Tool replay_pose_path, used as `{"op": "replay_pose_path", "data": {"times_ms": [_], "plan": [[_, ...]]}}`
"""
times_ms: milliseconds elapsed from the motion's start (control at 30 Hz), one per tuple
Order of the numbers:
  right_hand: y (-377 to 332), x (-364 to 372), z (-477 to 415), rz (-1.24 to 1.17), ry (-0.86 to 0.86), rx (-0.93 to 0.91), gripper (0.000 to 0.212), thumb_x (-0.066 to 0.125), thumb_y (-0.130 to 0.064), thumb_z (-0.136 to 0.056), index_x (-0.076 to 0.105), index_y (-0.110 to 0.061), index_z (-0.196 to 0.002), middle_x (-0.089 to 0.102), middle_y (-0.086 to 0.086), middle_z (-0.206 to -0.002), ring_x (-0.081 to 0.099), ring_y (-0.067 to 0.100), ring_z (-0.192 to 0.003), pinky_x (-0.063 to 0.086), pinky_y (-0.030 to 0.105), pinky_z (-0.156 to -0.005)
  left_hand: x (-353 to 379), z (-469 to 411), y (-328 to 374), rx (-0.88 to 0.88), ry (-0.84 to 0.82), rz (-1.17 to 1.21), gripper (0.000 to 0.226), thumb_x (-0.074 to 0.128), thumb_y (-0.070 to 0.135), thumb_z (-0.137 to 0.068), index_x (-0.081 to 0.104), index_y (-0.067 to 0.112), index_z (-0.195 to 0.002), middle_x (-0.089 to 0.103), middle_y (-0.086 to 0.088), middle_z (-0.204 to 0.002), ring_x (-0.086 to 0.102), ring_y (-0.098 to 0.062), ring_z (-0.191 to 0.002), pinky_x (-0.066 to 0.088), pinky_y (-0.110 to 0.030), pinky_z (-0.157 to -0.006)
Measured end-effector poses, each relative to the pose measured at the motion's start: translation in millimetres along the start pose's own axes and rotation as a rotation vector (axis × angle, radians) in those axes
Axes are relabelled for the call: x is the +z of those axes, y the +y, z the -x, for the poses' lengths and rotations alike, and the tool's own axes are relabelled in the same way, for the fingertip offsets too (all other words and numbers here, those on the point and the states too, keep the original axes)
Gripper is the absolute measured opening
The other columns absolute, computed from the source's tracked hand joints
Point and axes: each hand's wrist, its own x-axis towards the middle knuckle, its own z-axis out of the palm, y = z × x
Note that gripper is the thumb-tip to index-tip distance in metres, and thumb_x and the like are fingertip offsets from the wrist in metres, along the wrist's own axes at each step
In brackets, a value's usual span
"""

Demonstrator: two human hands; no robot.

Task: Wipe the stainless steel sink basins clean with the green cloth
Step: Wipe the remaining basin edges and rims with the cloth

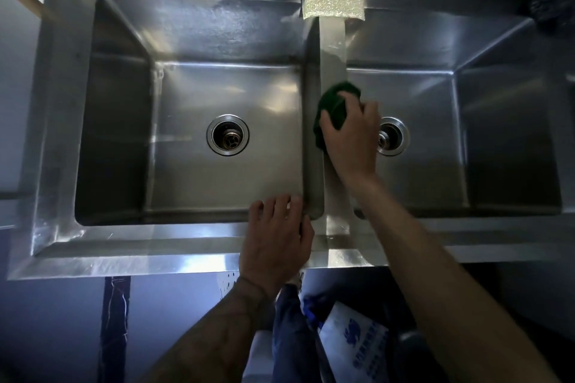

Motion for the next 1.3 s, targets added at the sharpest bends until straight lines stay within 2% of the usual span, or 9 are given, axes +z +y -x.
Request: {"op": "replay_pose_path", "data": {"times_ms": [233,467,600,700,833,1000,1100,1233,1300], "plan": [[39.2,-42.6,150.1,0.144,-0.071,-0.042,0.048,0.073,-0.032,-0.090,0.061,-0.018,-0.134,0.053,0.010,-0.119,0.054,0.027,-0.107,0.048,0.038,-0.095,-1.2,1.4,-1.3,0.009,-0.038,0.001,0.030,0.040,0.032,-0.103,0.063,0.016,-0.113,0.062,-0.007,-0.113,0.058,-0.029,-0.105,0.044,-0.046,-0.095],[12.0,-21.6,197.6,0.163,0.098,0.161,0.045,0.073,-0.031,-0.086,0.066,-0.014,-0.128,0.057,0.015,-0.117,0.056,0.035,-0.105,0.043,0.042,-0.093,-7.9,7.9,-15.3,-0.009,0.094,0.224,0.021,0.047,0.023,-0.100,0.063,0.013,-0.111,0.061,-0.008,-0.113,0.055,-0.029,-0.102,0.042,-0.044,-0.091],[-39.2,1.8,219.0,0.122,-0.081,-0.063,0.053,0.076,-0.039,-0.086,0.061,-0.019,-0.133,0.056,0.008,-0.121,0.049,0.024,-0.104,0.042,0.033,-0.088,-26.3,22.5,-49.0,-0.137,0.136,0.317,0.028,0.041,0.023,-0.103,0.062,0.009,-0.115,0.059,-0.010,-0.115,0.052,-0.026,-0.105,0.039,-0.041,-0.094],[-26.9,-5.0,211.0,0.150,-0.139,-0.218,0.049,0.073,-0.038,-0.088,0.062,-0.017,-0.130,0.059,0.008,-0.116,0.051,0.023,-0.101,0.035,0.026,-0.086,-39.0,39.5,-80.6,-0.169,0.146,0.308,0.026,0.042,0.022,-0.104,0.061,0.010,-0.118,0.058,-0.010,-0.117,0.053,-0.029,-0.107,0.042,-0.045,-0.093],[-28.1,-7.3,216.2,0.115,-0.005,0.110,0.046,0.070,-0.038,-0.090,0.062,-0.018,-0.130,0.054,0.010,-0.119,0.051,0.028,-0.105,0.050,0.045,-0.091,-45.6,53.1,-93.1,-0.207,0.134,0.357,0.029,0.040,0.023,-0.105,0.060,0.008,-0.120,0.058,-0.012,-0.118,0.055,-0.032,-0.107,0.046,-0.047,-0.093],[-79.4,-3.9,235.1,-0.213,-0.231,0.045,0.048,0.032,-0.054,-0.104,0.052,-0.027,-0.139,0.050,-0.005,-0.132,0.047,0.015,-0.119,0.041,0.038,-0.106,-52.5,50.6,-65.6,-0.290,0.120,0.467,0.038,0.036,0.035,-0.106,0.062,0.012,-0.123,0.060,-0.007,-0.119,0.054,-0.025,-0.106,0.043,-0.042,-0.094],[-58.6,-29.7,228.2,-0.418,-0.123,0.120,0.032,0.030,-0.043,-0.108,0.054,-0.037,-0.128,0.050,-0.031,-0.121,0.053,0.001,-0.118,0.046,0.030,-0.102,-50.8,44.5,-39.2,-0.354,0.100,0.450,0.041,0.044,0.047,-0.103,0.062,0.017,-0.124,0.058,-0.003,-0.122,0.051,-0.023,-0.109,0.039,-0.037,-0.094],[-18.2,-41.4,216.0,-0.337,0.014,0.192,0.037,0.033,-0.039,-0.106,0.061,-0.020,-0.120,0.054,-0.015,-0.109,0.053,0.005,-0.105,0.048,0.032,-0.094,-26.8,42.0,3.6,-0.301,0.080,0.217,0.045,0.063,0.056,-0.093,0.064,0.020,-0.118,0.057,-0.008,-0.130,0.051,-0.029,-0.115,0.046,-0.042,-0.094],[-7.5,-37.7,206.9,-0.292,0.031,0.191,0.040,0.033,-0.039,-0.105,0.062,-0.017,-0.120,0.056,-0.006,-0.110,0.050,0.009,-0.104,0.044,0.032,-0.093,-15.9,36.5,13.2,-0.172,0.097,0.165,0.038,0.062,0.053,-0.092,0.066,0.021,-0.113,0.059,-0.009,-0.129,0.051,-0.029,-0.115,0.047,-0.042,-0.093]]}}
